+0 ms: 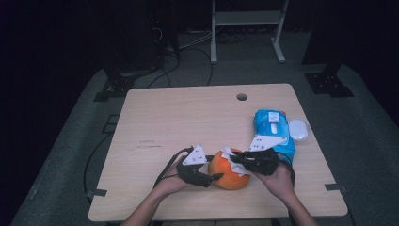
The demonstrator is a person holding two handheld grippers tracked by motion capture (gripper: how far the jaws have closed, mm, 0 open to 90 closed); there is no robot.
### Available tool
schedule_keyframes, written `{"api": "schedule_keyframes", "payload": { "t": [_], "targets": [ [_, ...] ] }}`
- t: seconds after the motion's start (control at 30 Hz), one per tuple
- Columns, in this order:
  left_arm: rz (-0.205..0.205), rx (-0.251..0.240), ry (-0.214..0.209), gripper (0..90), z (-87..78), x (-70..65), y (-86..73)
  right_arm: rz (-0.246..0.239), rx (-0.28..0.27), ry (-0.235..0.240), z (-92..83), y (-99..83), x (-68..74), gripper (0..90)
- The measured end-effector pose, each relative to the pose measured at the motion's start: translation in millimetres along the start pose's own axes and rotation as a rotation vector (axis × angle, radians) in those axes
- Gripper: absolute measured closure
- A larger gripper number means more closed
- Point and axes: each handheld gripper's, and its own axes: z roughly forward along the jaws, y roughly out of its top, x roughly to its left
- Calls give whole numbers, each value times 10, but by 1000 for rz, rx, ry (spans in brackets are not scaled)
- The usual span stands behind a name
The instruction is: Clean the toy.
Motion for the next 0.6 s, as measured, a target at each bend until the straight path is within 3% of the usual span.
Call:
{"api": "schedule_keyframes", "payload": {
  "t": [0.13,0.23,0.3,0.47,0.53,0.6],
  "targets": [
    [32,12,4,335,6,-58,39,-46,-11,54,73,94,181,825],
    [20,2,-5,332,14,-47,8,-89,16,48,124,133,257,826],
    [6,-9,-15,312,14,-12,-16,-66,10,59,125,108,210,826],
    [-62,-37,-21,133,55,67,-76,-24,-7,70,105,65,127,825],
    [-71,-44,-40,150,68,77,-90,-19,-9,71,98,58,109,825],
    [-51,-41,-37,266,60,50,-75,-17,-7,67,92,58,104,825]
  ]
}}
